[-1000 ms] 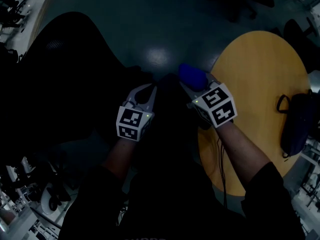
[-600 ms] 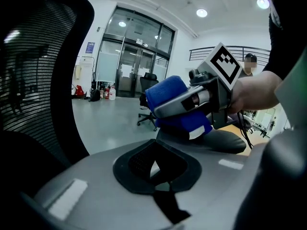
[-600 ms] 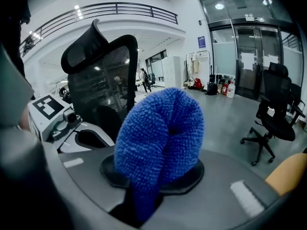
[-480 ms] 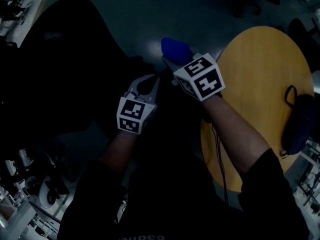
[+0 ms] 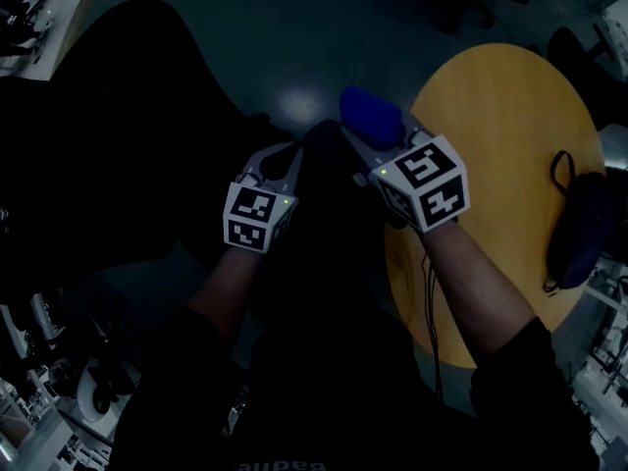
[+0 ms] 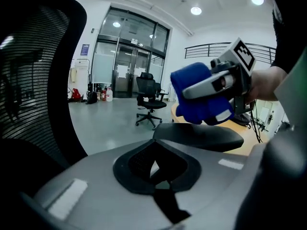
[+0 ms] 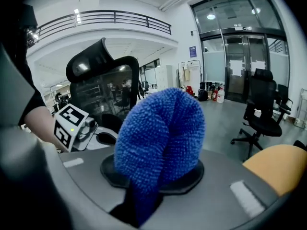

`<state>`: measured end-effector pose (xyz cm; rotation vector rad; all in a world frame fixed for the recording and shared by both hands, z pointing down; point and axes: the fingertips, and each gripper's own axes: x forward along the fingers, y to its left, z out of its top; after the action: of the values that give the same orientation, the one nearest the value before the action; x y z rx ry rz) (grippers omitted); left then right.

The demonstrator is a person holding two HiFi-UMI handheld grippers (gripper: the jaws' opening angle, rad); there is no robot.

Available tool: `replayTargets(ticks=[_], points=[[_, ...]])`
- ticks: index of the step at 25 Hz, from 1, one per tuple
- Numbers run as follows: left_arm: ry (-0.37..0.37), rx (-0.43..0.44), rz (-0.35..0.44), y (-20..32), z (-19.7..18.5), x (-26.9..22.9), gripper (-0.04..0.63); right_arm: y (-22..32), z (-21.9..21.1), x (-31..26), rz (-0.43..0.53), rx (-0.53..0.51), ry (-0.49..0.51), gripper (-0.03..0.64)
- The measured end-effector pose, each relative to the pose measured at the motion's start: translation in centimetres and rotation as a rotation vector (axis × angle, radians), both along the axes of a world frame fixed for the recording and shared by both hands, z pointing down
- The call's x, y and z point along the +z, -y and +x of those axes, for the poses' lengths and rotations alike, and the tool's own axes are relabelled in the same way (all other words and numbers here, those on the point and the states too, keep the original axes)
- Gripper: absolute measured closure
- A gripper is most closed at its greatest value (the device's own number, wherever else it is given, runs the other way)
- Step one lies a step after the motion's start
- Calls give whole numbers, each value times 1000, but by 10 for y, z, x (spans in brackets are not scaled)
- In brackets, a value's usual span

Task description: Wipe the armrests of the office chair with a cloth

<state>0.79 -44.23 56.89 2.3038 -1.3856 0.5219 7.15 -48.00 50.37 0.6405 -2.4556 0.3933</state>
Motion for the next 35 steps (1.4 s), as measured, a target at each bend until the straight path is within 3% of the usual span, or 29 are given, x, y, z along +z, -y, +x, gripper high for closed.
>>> replayTargets(ticks=[5,14,29,35], points=[[6,13,-11,-3,2,1,583,-50,54,-8,-4,12,-21,508],[-4,22,-14,-1,14,-5,583,-120,100,28,-95,42,-60,507],[-22,-16,-22,2,15,-4,583,-98,61,44,-145,16,-82,508],[-35,-13,-8,4,14,-4,583,-86,25,40,-141,-45,-58,506]])
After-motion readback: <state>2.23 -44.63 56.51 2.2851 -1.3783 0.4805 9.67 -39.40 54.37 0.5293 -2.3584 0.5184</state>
